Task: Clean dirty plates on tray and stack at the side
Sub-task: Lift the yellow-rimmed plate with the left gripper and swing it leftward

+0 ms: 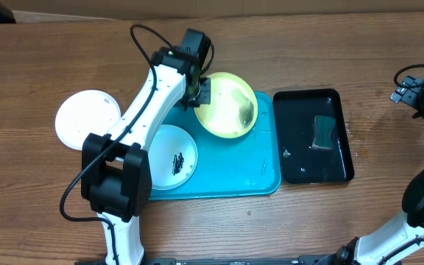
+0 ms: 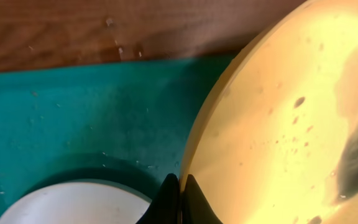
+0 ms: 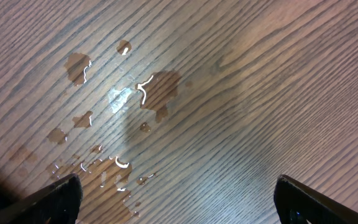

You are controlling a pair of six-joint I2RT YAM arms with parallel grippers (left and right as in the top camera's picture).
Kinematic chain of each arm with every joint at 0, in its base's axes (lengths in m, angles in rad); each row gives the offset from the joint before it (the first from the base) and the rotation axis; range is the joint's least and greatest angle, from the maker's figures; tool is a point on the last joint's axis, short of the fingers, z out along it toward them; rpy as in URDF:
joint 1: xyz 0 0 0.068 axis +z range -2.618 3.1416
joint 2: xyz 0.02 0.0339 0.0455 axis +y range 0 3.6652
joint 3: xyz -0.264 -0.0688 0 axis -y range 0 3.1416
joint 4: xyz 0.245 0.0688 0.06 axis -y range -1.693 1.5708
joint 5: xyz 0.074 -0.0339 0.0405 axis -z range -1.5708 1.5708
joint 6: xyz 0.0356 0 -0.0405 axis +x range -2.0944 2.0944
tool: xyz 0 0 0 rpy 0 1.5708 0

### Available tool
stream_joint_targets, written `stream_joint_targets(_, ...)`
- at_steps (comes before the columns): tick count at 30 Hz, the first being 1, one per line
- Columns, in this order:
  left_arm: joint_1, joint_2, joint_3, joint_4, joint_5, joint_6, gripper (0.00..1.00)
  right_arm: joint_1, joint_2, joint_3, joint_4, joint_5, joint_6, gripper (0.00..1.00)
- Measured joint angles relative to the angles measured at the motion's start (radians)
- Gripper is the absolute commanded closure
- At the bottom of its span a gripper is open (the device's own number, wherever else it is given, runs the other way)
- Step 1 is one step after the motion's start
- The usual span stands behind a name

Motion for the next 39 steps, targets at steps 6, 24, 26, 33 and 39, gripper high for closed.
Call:
stream_joint_targets(6, -0.013, 0.000, 0.097, -0.006, -0.012, 0.000, 0.96, 0.000, 0.000, 0.000, 0.000, 0.000, 0.000, 0.00)
stream_joint_targets(24, -0.369, 0.000, 0.129, 0.163, -0.385, 0.001, 0.96, 0.000, 0.000, 0.000, 0.000, 0.000, 0.003, 0.00)
stream_joint_targets(26, -0.420, 0.000, 0.129, 0.171, -0.484, 0.008, 0.96, 0.000, 0.000, 0.000, 0.000, 0.000, 0.003, 0.00)
stream_joint_targets(33, -0.595, 0.000, 0.129, 0.248, -0.860, 0.091, 0.96, 0.000, 0.000, 0.000, 0.000, 0.000, 0.003, 0.00)
stream_joint_targets(39, -0.725, 0.000, 0.130, 0.394, -1.093, 0.256, 0.96, 0.000, 0.000, 0.000, 0.000, 0.000, 0.003, 0.00)
